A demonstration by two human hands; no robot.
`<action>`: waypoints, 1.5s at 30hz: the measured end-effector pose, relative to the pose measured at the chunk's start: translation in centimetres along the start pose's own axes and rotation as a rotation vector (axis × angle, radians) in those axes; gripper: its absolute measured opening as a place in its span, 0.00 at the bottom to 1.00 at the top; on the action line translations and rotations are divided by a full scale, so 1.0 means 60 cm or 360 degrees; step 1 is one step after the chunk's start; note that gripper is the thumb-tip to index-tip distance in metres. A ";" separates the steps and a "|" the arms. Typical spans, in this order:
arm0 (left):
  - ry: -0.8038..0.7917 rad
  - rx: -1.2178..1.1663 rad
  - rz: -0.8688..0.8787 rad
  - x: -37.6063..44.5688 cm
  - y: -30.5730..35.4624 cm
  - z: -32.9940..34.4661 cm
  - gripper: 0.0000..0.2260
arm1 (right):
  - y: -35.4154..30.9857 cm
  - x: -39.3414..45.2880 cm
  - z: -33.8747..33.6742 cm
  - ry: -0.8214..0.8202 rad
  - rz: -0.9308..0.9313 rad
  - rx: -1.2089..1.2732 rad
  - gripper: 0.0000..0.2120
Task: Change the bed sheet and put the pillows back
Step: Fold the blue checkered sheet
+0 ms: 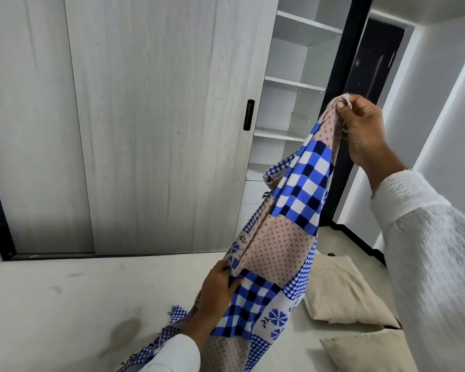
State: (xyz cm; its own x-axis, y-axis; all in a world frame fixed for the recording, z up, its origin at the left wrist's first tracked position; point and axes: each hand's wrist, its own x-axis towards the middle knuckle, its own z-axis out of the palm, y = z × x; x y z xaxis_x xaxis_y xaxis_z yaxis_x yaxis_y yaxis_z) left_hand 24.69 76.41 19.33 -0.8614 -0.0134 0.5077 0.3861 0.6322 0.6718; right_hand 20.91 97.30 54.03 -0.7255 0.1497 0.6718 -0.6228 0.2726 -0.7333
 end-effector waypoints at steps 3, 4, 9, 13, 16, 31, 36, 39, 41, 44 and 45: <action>0.0185 -0.0024 -0.0130 -0.004 0.001 0.004 0.13 | 0.000 0.002 0.000 -0.0010 -0.0003 0.0010 0.09; 0.0244 -0.0035 -0.0158 -0.006 0.000 0.005 0.12 | 0.001 0.003 -0.001 -0.0013 -0.0007 0.0007 0.09; 0.0476 -0.0006 -0.0156 -0.012 -0.006 -0.001 0.11 | 0.013 0.003 -0.007 0.0034 0.0016 0.0024 0.09; 0.0152 -0.0210 -0.0004 -0.036 0.000 -0.001 0.09 | 0.022 -0.001 -0.012 0.0097 0.0061 0.0055 0.09; -0.0516 -0.0717 -0.0228 -0.051 0.038 0.000 0.20 | 0.030 -0.009 -0.012 0.0005 0.0079 0.0062 0.09; -0.0630 -0.0183 -0.0240 0.067 0.000 -0.016 0.06 | 0.031 -0.016 -0.049 -0.0105 0.0102 0.0302 0.09; -0.0859 -0.0183 -0.0267 0.086 -0.001 -0.002 0.27 | 0.032 -0.014 -0.059 -0.0092 0.0132 0.0314 0.08; -0.0915 -0.0104 -0.0150 0.092 0.014 0.004 0.25 | 0.033 -0.015 -0.059 -0.0082 0.0139 0.0360 0.08; -0.0843 -0.0014 -0.0153 0.097 0.010 0.014 0.17 | 0.031 -0.016 -0.059 -0.0083 0.0135 0.0367 0.08; -0.0578 0.0058 -0.0239 0.095 -0.003 0.022 0.05 | 0.032 -0.014 -0.062 -0.0065 0.0120 0.0315 0.08; -0.0470 0.0060 -0.0238 0.091 -0.006 0.020 0.06 | 0.035 -0.013 -0.065 -0.0036 0.0120 0.0306 0.08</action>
State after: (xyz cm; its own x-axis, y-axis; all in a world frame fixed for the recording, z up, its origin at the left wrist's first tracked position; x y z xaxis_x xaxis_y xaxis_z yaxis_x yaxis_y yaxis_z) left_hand 19.47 77.04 21.20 -0.9682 0.1134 0.2229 0.2403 0.6684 0.7039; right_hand 21.30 101.46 52.39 -0.7772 0.1408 0.6133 -0.6093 0.0746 -0.7894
